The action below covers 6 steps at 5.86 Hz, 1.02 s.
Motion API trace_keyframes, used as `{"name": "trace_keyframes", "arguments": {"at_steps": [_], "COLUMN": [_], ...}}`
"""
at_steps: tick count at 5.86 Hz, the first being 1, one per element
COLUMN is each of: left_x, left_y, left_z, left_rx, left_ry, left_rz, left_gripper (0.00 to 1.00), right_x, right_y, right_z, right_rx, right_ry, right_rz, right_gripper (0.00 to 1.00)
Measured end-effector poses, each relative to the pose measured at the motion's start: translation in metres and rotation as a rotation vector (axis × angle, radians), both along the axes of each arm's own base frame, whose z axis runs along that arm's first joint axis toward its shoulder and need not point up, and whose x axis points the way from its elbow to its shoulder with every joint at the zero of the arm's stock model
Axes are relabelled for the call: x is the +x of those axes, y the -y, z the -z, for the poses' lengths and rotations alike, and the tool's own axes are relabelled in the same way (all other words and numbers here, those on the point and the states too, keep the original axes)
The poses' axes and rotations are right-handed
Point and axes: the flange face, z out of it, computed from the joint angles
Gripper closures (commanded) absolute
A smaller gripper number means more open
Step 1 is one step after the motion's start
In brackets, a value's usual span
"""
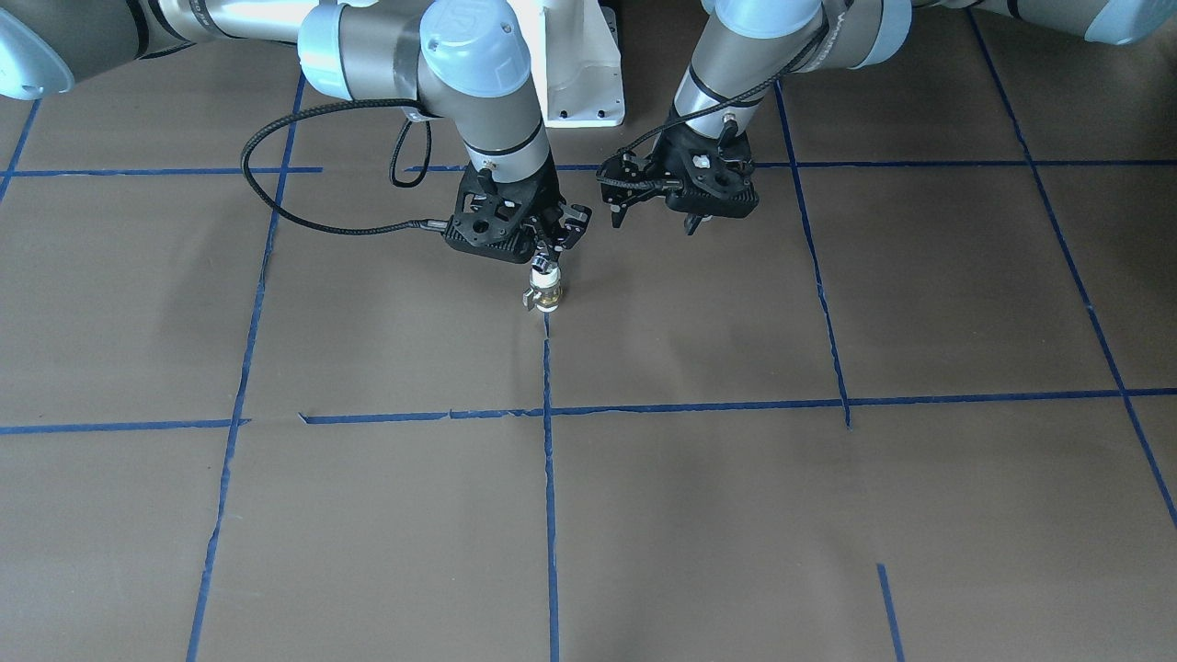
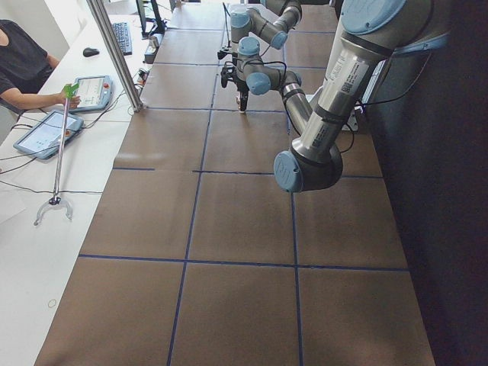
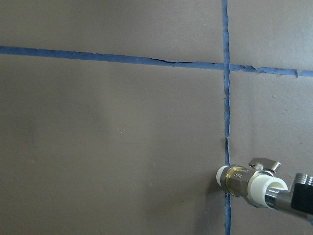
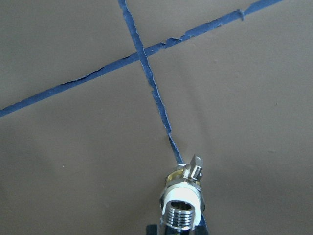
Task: Assemble PPR valve and pipe with both arms
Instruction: 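Lower and press the chrome piece onto the white fitting with the right gripper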
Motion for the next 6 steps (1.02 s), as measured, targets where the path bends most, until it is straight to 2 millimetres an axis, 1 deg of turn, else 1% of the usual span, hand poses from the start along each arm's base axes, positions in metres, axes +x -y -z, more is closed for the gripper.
{"name": "trace_keyframes", "arguments": {"at_steps": [4, 5, 6], "left_x": [0.0001, -0.0001, 0.0], "left_y": [-0.0001, 0.0001, 0.0], "left_z": [0.0, -0.0001, 0.0003], "left_rx": [-0.001, -0.001, 0.0], "left_ry": [0.0, 0.0, 0.0], "left_rz": [0.0, 0.0, 0.0], "left_gripper": [0.0, 0.0, 0.0], "right_x": [-0.0003, -0.0004, -0.0004], "right_y": [0.0019, 0.002, 0.0021], "right_z": [-0.0053, -0.0062, -0.0068], "right_rx": [0.003, 0.003, 0.002], "right_ry": [-0.013, -0.014, -0.015], "right_rz": [-0.013, -0.013, -0.014], "right_gripper": [0.99, 0.92, 0.49]}}
